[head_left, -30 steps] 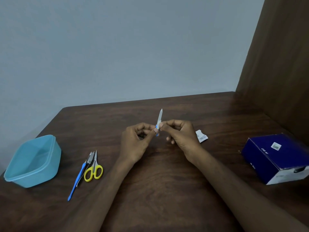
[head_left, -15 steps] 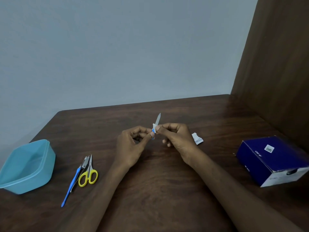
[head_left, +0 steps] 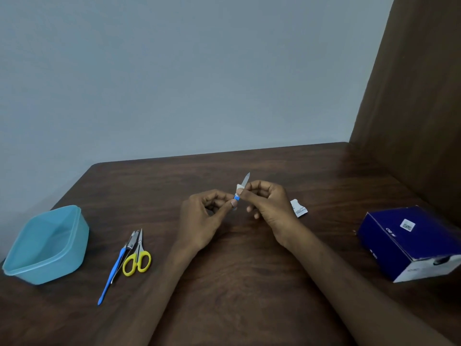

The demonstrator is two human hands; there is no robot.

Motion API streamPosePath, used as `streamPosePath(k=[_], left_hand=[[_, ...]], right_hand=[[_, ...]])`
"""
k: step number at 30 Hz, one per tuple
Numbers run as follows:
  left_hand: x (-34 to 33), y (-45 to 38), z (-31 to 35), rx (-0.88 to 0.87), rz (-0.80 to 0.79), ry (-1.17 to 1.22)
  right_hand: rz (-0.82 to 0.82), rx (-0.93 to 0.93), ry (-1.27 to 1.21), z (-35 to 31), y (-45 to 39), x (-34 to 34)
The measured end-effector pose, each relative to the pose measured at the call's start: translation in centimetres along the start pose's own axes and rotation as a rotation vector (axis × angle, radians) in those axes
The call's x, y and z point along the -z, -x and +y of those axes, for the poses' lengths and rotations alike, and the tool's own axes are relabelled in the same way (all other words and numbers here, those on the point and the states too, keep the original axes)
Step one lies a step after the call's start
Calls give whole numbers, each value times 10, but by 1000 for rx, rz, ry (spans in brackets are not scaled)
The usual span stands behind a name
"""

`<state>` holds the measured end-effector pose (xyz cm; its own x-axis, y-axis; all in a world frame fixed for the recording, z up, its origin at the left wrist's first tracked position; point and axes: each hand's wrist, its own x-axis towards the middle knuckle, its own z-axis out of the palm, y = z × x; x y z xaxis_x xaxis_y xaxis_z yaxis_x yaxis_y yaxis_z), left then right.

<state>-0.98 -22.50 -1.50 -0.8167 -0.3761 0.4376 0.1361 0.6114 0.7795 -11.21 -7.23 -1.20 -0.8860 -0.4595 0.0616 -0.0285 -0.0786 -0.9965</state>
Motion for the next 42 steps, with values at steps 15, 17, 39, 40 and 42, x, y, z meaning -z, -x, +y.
streamPosePath(k=[15,17,39,40,42], left_hand=[[-1,-2,-2,-4,-11,-4],[-2,-2,-2,4,-15,-1],[-1,-2,-3,50,-21,22],[-1,-2,-3,55,-22,23],[-2,-2,-3,64,-16,22]], right_hand=[[7,-43,-83,-3,-3,4],[39,-44,-124,-4,-3,6],[441,217,-18,-5,-10,23],[464,342,153,-3,-10,25],[402,588,455,-1,-6,24]])
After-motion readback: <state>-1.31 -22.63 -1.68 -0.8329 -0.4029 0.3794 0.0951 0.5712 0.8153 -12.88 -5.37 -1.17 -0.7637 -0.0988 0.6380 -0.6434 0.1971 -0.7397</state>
